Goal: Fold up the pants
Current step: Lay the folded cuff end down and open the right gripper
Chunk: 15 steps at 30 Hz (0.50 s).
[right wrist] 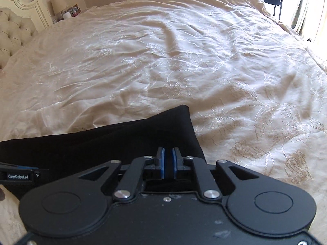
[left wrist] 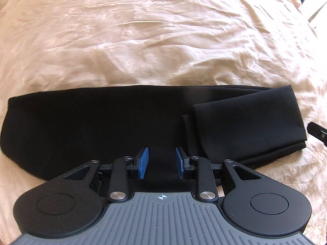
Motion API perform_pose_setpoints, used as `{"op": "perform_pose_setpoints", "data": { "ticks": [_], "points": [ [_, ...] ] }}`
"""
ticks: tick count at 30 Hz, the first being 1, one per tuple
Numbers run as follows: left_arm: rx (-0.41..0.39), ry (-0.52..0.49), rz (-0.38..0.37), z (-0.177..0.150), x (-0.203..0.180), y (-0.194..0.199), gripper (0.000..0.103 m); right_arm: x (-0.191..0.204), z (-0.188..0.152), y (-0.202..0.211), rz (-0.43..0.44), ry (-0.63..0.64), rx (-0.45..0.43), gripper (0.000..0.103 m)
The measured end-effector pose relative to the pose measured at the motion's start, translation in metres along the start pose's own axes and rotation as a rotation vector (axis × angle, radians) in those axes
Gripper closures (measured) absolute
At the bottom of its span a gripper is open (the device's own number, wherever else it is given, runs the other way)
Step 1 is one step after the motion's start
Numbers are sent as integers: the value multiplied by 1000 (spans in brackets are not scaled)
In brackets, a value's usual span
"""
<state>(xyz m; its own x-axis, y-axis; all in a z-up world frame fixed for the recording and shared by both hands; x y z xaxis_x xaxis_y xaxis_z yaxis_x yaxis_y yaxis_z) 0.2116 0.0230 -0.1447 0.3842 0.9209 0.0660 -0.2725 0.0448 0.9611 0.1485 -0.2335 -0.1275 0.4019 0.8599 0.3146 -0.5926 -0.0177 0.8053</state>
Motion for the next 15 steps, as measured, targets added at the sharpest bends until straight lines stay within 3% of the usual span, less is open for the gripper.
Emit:
{"op": "perform_pose_setpoints", "data": {
  "ticks": [8,15],
  "points": [
    [62,184,104,-76,61,35,74,77,-68,37,244,144,88,92],
    [83,229,100,-124,102,36,74,134,-127,32,283,229,179,92]
  ]
}}
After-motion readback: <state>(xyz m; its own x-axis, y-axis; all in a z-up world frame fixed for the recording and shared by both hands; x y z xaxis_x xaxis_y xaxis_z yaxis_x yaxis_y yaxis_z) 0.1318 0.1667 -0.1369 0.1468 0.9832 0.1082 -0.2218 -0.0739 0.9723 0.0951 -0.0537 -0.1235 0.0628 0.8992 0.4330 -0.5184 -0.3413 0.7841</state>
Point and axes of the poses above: each gripper's, at about its wrist camera, not at the fingertips, and y roughly against the way its jaws point, x to its left, z to its top, the point moved 7 cm from there along -y, roughly the way its jaws point, and after that the axes turned 11 degrees about -y, right-handed, at the moved point
